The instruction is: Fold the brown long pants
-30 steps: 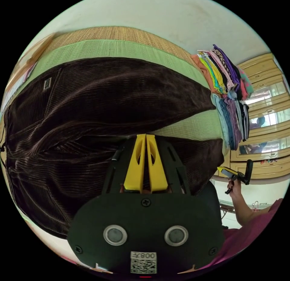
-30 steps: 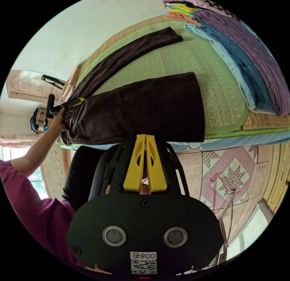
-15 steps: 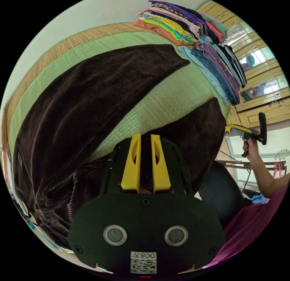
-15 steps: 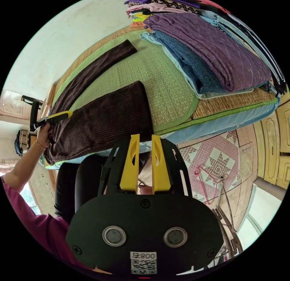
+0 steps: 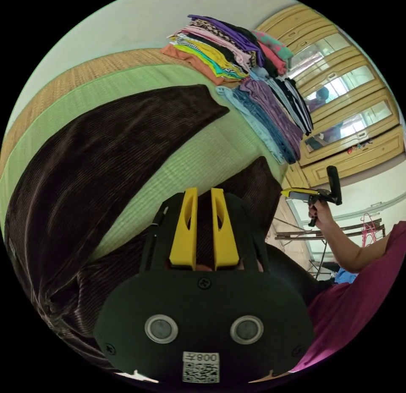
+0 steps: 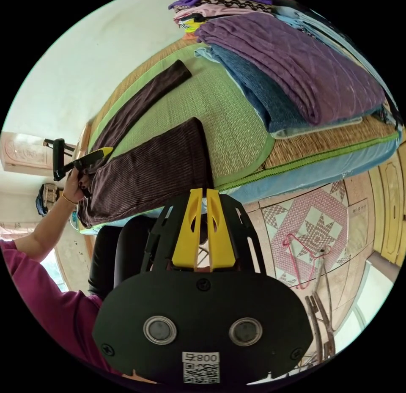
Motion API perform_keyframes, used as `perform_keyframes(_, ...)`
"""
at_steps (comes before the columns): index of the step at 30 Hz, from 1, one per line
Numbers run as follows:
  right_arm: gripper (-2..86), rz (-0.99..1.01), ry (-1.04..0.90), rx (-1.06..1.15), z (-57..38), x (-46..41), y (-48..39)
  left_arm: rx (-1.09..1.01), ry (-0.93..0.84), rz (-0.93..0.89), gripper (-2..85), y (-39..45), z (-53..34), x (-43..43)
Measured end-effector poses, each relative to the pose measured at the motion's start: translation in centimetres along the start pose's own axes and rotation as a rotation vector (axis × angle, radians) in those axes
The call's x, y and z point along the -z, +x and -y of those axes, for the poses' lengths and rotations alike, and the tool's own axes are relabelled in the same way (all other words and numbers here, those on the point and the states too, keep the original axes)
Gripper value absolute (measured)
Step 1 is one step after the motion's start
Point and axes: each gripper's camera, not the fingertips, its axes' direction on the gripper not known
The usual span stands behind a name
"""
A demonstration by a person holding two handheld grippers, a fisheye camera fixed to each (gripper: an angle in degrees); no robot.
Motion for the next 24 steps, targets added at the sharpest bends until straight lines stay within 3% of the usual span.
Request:
perform_keyframes(6,0.7,0.058,0.013,-0.023,-1.7,-1.4,3.1,-0.173,-0.152,-0.058,7.9,6.7,9.3,-4.0)
perform_keyframes(11,0.7,0.079,0.022,-0.028,-3.1,-2.7,4.4,-0.305,-0.270,-0.031,4.4,10.5,14.1,-5.1)
perform_keyframes(17,0.4,0.174,0.109,0.007,-4.9,-0.7,5.3,-0.255,-0.113,-0.110,3.2,10.6,15.7,1.2)
perform_keyframes(22,0.3,0.095,0.034,-0.092,-5.1,-4.4,7.9,-0.202,-0.221,-0.046,5.5,9.8,16.5,0.0)
perform_keyframes(24,0.6,0.220,0.104,-0.090,-5.8,-4.5,8.6,-0.182,-0.179,-0.090,6.4,9.2,16.5,1.4)
